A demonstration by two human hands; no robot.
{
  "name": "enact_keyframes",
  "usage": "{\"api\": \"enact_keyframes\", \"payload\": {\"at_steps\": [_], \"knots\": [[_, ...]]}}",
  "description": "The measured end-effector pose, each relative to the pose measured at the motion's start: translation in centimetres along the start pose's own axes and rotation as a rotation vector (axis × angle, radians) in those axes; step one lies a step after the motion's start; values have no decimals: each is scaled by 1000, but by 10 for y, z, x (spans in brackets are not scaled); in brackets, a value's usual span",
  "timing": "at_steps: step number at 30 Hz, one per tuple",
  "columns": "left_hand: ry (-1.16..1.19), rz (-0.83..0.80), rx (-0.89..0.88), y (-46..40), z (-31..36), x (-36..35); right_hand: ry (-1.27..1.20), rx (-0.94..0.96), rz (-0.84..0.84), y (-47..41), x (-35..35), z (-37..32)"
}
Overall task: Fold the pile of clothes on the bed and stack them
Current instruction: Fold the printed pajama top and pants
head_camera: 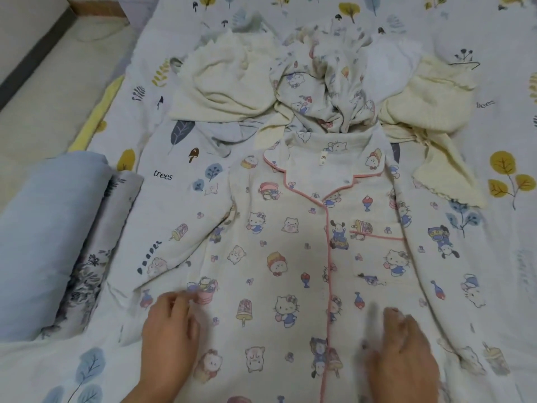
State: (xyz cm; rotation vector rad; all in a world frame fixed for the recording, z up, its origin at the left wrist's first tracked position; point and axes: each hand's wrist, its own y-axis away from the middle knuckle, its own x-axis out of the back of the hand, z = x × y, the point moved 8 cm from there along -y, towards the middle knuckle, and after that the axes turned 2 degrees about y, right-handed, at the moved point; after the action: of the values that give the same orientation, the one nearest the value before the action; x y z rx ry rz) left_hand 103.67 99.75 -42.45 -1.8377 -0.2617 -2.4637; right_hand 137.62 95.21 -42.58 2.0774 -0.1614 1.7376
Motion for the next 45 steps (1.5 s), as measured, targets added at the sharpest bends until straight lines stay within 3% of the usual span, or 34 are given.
{"api": "enact_keyframes", "payload": {"at_steps": [3, 6, 8, 11, 13, 17, 20, 22, 25, 26, 27, 30, 32, 36, 38, 41, 45], "knots": [[12, 196, 28, -22, -2, 30, 27, 318, -64, 7, -29, -88], [-22, 192, 110, -39, -19, 34, 126, 569, -245, 22, -66, -140], [3, 94, 260, -50, -44, 28, 219, 604, -433, 23, -93, -144], [175, -158, 594, -52, -80, 11, 230, 569, -549, 22, -113, -142], [192, -183, 546, -58, -80, 15, 140, 527, -563, 20, -104, -147], [103, 38, 205, -72, -25, 74, -386, 332, -588, 11, -57, -159], [-17, 3, 7, -66, 40, 103, -978, -4, -764, 5, -25, -175], [-52, -150, -139, -52, 86, 102, -1490, -238, -992, 7, -13, -195], [261, -651, -250, -20, 131, 71, -1892, -270, -999, -5, 7, -195], [375, -800, -237, -12, 138, 62, -1868, -222, -966, -8, 11, -187], [443, -839, -217, -12, 139, 58, -1748, -215, -907, -11, 6, -174], [473, -624, -106, -41, 115, 46, -1071, -334, -622, -23, -26, -109], [417, -465, -24, -64, 88, 30, -631, -284, -440, -29, -34, -77], [212, -251, -44, -106, 58, 3, -274, -86, -135, -14, -22, -91], [136, -202, -154, -125, 64, -7, -187, 54, -113, 3, -27, -116], [101, -161, -325, -153, 88, -12, -126, 66, -265, 19, -55, -128], [91, -235, -462, -185, 117, -25, -107, 163, -352, 14, -66, -124]]}}
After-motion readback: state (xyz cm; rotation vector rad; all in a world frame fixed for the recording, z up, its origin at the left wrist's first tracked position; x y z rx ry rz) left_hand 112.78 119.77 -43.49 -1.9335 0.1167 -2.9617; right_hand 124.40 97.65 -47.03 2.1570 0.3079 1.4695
